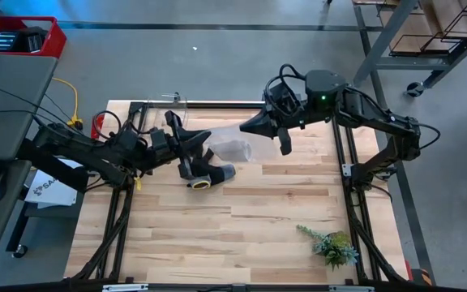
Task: Roll bandage
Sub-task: Close the transparent zip bag
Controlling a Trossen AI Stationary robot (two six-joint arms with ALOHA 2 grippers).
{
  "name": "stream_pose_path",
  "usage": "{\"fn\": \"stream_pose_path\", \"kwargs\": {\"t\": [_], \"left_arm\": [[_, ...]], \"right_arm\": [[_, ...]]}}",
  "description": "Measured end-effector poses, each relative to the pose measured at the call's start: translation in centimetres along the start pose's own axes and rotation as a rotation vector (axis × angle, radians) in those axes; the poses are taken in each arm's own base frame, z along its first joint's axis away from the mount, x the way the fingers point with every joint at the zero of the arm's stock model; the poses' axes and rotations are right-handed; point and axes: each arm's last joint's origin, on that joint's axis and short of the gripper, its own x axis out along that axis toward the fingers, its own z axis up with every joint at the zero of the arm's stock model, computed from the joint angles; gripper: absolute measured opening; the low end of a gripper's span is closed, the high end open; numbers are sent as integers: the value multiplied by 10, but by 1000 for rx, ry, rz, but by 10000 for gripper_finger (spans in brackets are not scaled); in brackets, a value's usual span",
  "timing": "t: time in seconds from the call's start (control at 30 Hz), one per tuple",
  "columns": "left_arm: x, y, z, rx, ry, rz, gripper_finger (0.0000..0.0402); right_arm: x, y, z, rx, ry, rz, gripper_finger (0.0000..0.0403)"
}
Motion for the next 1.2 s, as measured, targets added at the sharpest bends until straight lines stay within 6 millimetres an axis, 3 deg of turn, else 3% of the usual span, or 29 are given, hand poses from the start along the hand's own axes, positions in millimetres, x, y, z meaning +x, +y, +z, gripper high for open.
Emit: {"fn": "stream_pose_path", "kwargs": {"t": [0.37, 0.6, 0.77, 0.9, 1.2], "left_arm": [[-4, 1, -5, -104, 95, -13, 1], [-14, 9, 3, -135, 135, -4, 0], [-16, 11, -3, -153, 213, 4, 0], [-4, 9, -3, -121, 361, -29, 0], [51, 4, 9, 78, 633, -161, 0]], "right_arm": [[-3, -4, -3, 16, 31, -65, 18], [-16, -5, -7, 10, 72, -211, 103], [-33, 2, -1, -61, 45, -234, 170], [-35, 7, -5, -95, 87, -189, 189], [5, 4, -45, -271, 393, -242, 189]]}}
